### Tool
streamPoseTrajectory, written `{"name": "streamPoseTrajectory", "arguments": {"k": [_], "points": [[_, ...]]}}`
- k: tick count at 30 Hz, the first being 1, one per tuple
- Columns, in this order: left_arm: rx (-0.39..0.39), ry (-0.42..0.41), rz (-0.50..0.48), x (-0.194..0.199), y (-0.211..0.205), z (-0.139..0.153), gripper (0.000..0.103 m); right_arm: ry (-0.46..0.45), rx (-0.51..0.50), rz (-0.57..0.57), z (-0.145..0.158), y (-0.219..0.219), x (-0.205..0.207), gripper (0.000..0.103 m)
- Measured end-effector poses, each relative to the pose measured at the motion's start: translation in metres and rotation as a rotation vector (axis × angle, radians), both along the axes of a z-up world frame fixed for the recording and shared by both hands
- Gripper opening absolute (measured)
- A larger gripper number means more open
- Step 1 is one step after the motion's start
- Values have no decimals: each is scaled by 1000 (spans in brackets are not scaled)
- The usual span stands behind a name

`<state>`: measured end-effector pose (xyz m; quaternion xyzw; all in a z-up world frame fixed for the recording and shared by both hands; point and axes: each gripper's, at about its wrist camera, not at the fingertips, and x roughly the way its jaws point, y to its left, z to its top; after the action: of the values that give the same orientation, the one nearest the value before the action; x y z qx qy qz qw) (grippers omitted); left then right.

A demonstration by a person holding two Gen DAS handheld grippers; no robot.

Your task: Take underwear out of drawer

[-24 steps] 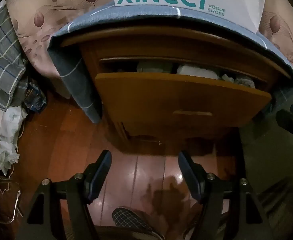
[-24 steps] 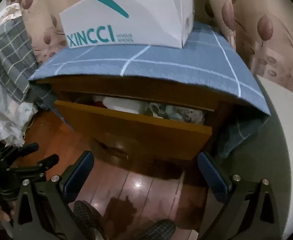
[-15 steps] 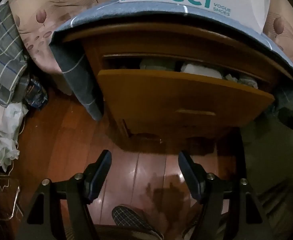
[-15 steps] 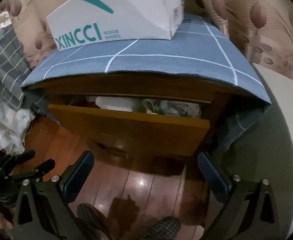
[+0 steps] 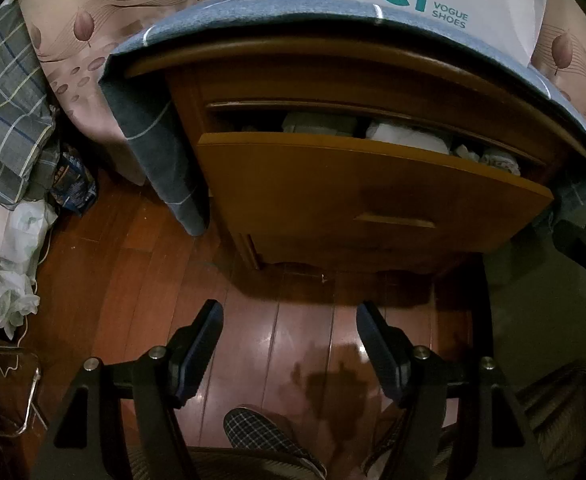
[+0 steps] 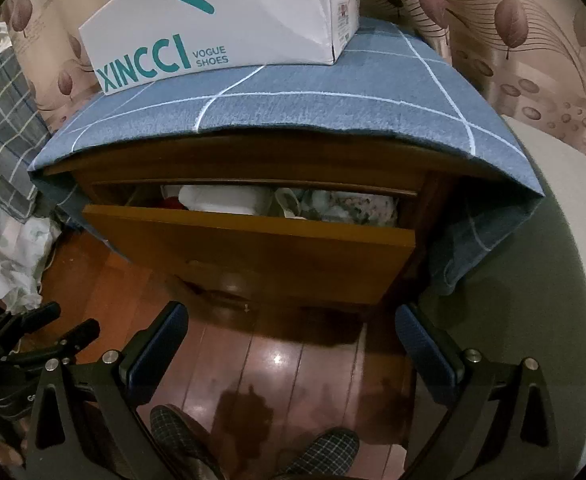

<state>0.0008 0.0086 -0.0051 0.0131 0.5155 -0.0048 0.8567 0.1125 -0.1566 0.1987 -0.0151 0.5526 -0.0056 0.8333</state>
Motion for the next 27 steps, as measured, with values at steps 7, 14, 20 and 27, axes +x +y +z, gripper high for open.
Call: {"name": "streamPoseTrajectory", "arguments": {"k": [7,14,20,27], "points": [[-8,7,11,0,2,-1,71,20,26,-9,-2,-4,2,103],[-10,14,13,2,2,-2,71,41,33,-14,-6,-5,4,103],[-15,17,13,2,3,-3,71,57,54,-12,-9,-6,5,103],[-18,20,15,1,4,-4,71,67,70,-18,-10,-8,5,103]]}}
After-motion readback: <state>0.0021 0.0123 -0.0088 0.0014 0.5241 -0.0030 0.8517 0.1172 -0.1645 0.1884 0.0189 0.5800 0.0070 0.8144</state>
